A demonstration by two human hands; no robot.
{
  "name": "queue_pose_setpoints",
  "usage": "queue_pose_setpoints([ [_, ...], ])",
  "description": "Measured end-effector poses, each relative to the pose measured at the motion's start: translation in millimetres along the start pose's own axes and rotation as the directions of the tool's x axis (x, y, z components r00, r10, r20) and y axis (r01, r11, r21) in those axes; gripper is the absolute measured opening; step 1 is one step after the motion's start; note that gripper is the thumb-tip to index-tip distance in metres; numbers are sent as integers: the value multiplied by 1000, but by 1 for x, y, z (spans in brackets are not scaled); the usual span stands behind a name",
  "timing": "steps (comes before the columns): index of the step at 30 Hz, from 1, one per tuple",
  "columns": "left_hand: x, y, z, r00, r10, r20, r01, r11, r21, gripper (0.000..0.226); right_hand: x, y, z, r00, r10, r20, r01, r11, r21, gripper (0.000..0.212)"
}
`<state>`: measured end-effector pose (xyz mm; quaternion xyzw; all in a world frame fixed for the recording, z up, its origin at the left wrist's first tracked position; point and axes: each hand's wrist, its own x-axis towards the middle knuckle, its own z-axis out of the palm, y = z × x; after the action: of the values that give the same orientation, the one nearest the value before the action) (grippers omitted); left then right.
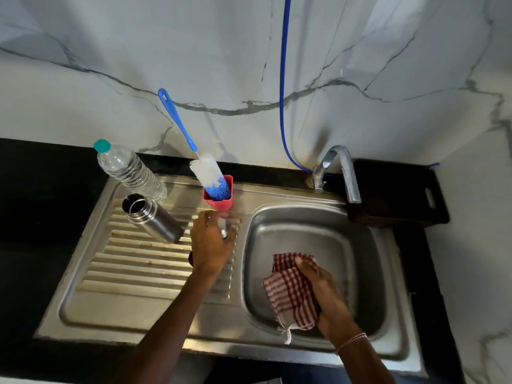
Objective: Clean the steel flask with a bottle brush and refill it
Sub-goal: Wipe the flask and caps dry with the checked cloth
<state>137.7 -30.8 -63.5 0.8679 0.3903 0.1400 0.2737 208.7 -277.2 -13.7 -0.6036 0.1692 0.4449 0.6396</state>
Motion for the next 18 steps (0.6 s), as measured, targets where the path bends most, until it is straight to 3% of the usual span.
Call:
queue_pose_setpoints([
  [2,-24,30,-11,978,10,207,63,936,-345,22,-2,-4,5,997,-72,26,74,994,-84,47],
  [4,-43,57,-17,852,84,517,272,773,-573,36,-3,-9,9,985,-156,78,168,966,-195,51],
  [6,-56,72,-18,780,102,617,411,660,-629,37,-4,-15,13,961,-242,136,271,923,-274,43],
  [8,-64,83,-20,803,10,596,471,603,-644,23,-7,-20,14,925,-336,175,378,856,-353,38],
  [10,-67,88,-22,870,-62,488,398,672,-625,24,-7,-22,12,898,-396,194,438,753,-491,42],
  [14,-74,108,-35,949,119,291,1,924,-382,26,-6,-19,8,841,-522,139,428,486,-763,59],
  [18,-83,131,-45,940,294,170,-274,953,-133,18,-10,-17,4,734,-661,153,490,360,-794,58],
])
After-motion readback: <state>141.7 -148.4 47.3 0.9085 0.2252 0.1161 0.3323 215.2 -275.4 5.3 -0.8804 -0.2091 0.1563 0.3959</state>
